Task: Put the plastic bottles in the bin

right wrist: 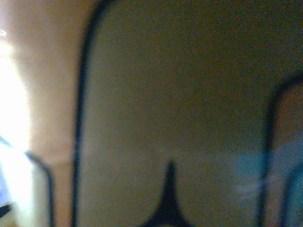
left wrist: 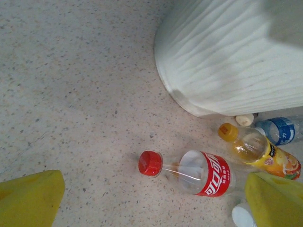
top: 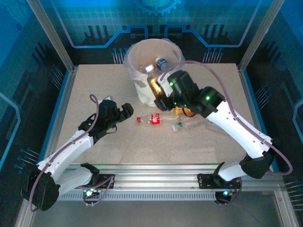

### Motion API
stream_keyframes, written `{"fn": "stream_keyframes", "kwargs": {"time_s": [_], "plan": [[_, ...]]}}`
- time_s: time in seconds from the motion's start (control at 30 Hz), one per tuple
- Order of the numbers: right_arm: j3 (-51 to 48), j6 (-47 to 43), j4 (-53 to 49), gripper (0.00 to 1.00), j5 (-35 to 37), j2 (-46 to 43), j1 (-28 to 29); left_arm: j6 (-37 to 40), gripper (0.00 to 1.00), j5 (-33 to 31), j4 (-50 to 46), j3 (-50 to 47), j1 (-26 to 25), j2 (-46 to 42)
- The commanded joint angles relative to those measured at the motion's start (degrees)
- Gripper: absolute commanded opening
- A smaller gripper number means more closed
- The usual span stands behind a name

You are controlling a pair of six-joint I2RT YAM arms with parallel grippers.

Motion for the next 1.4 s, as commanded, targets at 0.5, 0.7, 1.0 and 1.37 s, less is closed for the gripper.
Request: {"fn": "stream_keyframes", "kwargs": {"time_s": [0.5,0.7,1.0,1.37], "plan": [[36.34,-3.3,5.44,0.43,-5.03,26.99,-14.3,4.53,0.99,5.61,8.41,2.55,-2.04,4.46],[42.89,-3.32,2.15,0.45,-5.11,34.41,-16.1,5.01,0.99,6.35,10.09,2.48,-2.37,5.12],[45.35,-7.0,-0.53,0.5,-4.8,39.74,-16.92,4.91,0.99,6.43,10.26,2.64,-2.51,5.36],[47.3,-11.74,-3.49,0.6,0.75,45.1,-16.91,5.51,0.99,7.18,9.55,2.59,-2.65,5.13]]}}
